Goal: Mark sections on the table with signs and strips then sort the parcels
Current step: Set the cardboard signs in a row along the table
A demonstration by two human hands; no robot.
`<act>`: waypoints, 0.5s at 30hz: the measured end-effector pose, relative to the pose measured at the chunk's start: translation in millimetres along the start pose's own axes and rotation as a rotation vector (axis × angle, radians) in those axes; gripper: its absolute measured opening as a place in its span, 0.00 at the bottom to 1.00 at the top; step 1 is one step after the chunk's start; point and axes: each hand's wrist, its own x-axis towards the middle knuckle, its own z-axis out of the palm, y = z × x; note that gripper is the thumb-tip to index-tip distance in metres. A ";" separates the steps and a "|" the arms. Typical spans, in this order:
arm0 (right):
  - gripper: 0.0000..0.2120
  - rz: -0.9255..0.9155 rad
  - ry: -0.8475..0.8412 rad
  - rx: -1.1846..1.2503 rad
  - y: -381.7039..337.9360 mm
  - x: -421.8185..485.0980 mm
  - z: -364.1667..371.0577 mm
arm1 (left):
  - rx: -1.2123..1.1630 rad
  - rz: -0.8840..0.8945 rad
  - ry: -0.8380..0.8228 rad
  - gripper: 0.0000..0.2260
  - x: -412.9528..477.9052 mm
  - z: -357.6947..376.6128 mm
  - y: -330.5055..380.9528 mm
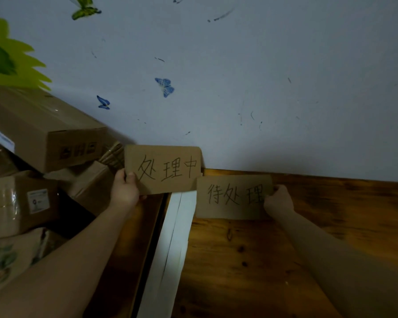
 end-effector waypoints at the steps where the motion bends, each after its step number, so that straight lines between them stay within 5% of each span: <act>1: 0.25 -0.015 -0.011 -0.033 2.3 1.1 1.6 | 0.003 0.003 0.012 0.14 0.6 0.2 -0.7; 4: 0.28 -0.201 -0.011 -0.373 12.7 -6.3 10.5 | 0.053 0.053 0.045 0.15 0.6 2.0 0.0; 8: 0.26 -0.553 -0.309 -0.961 27.1 -25.0 28.8 | 0.074 0.078 0.075 0.16 -0.3 5.8 1.5; 15: 0.29 -0.496 -0.362 -0.987 5.2 2.1 42.4 | 0.040 0.078 0.077 0.15 0.2 7.0 -0.6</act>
